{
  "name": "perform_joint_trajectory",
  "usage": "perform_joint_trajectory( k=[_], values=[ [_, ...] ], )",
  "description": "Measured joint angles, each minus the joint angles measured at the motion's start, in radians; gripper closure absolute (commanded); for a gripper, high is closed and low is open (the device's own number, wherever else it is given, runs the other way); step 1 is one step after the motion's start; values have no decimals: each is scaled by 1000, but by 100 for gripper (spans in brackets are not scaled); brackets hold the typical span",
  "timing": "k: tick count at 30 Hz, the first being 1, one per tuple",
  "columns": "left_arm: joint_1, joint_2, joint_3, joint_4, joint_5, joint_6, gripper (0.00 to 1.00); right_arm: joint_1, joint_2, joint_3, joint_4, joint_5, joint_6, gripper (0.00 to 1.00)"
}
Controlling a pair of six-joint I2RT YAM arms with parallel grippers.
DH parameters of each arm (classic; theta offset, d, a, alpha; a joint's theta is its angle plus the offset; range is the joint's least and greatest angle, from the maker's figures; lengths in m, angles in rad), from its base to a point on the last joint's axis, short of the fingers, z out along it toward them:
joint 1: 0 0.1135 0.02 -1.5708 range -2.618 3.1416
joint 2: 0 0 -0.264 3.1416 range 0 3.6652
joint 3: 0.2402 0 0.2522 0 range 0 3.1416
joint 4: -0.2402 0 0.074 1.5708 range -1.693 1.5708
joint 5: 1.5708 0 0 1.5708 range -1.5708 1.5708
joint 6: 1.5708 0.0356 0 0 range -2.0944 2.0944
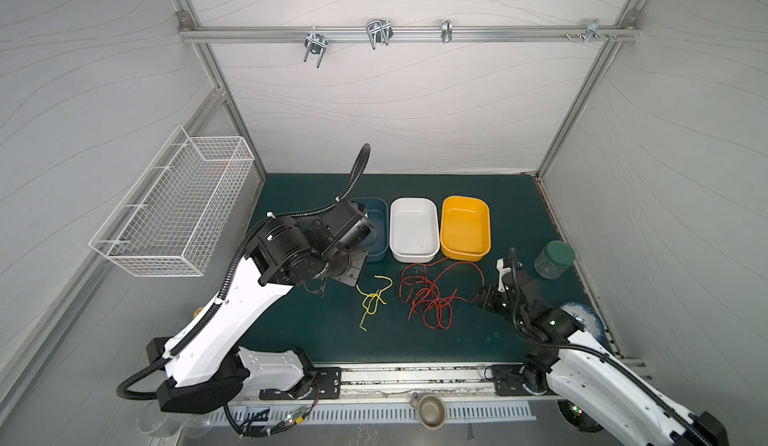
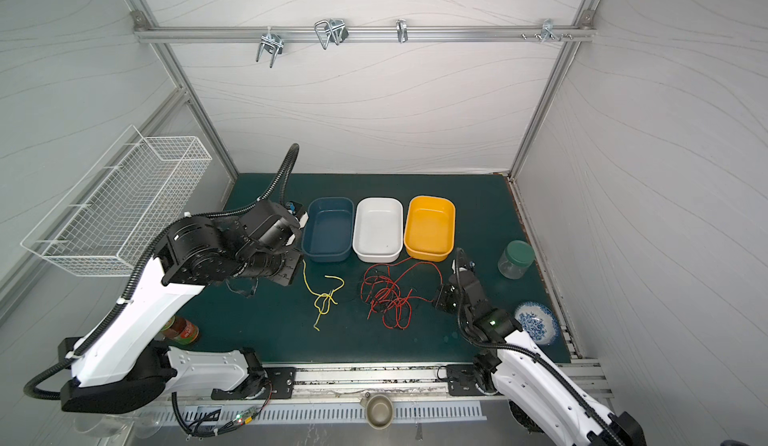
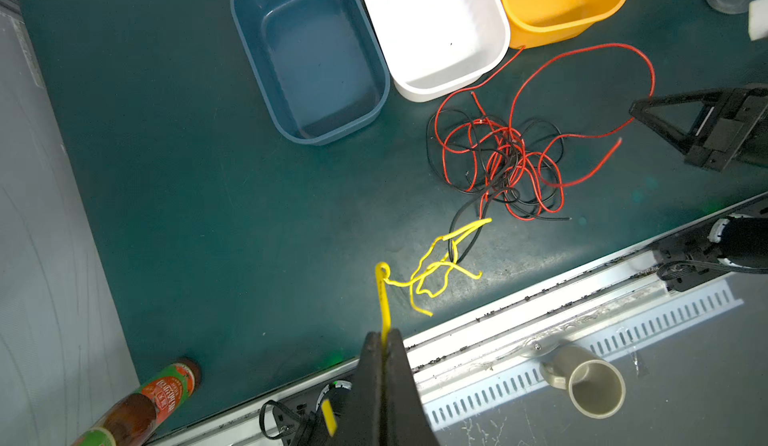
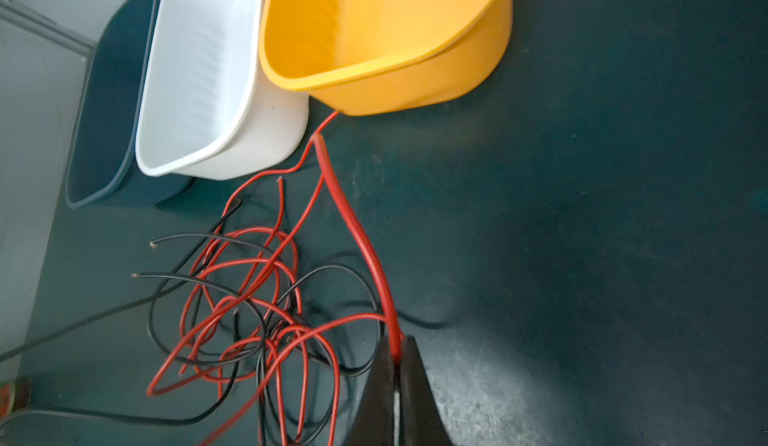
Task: Untangle the cables
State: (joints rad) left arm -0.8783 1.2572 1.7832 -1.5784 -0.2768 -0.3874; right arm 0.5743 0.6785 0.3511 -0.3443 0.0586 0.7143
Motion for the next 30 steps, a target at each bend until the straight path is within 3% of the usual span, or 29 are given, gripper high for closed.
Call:
perform_joint_trajectory(
  k=[1,5,7,13,22,30],
  values=[
    [0,0,-7,3,4,0,100,1,16,14,2,-37,-7,100],
    [0,0,-22,34,34,-2,100,37,41,71,-8,-102,-37,53],
    [0,0,-22,50,52,-5,100,76,50,117,-24,-96,-60,45],
    [0,18,-24,103,103,-14,100,206,60,232,-36,-78,-106,40],
    [0,24,-24,206,169,-72,100,483,74,194,182,-95,-148,41],
    [0,24,-24,256,210,-107,100,570,129,117,338,-39,-206,39]
  ],
)
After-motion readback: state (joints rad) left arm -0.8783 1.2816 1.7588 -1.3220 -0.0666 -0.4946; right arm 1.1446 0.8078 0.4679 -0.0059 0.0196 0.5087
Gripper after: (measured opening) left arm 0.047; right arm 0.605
